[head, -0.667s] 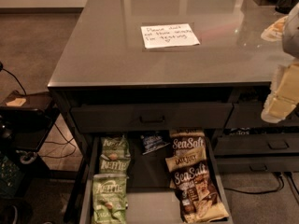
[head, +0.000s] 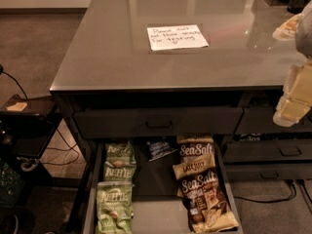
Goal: Pick blue chip bag from middle drawer and place on counter
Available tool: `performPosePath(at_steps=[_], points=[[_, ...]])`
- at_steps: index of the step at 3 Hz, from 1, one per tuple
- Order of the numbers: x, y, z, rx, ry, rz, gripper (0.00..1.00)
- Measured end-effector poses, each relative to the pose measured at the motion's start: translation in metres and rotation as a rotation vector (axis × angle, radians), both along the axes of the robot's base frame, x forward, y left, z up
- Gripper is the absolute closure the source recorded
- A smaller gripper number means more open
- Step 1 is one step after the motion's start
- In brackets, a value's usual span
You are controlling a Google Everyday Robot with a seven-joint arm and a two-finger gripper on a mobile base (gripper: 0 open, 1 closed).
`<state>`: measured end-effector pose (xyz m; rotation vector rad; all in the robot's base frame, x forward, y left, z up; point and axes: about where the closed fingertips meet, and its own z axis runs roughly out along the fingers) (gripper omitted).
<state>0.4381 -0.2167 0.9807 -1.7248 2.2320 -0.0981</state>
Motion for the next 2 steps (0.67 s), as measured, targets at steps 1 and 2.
performPosePath(at_steps=[1, 2], points=[[0.0, 0.0, 0.0044, 0.0, 0.0, 0.0, 0.0], [0.0, 0.0, 0.0085, 0.0, 0.0, 0.0, 0.0]])
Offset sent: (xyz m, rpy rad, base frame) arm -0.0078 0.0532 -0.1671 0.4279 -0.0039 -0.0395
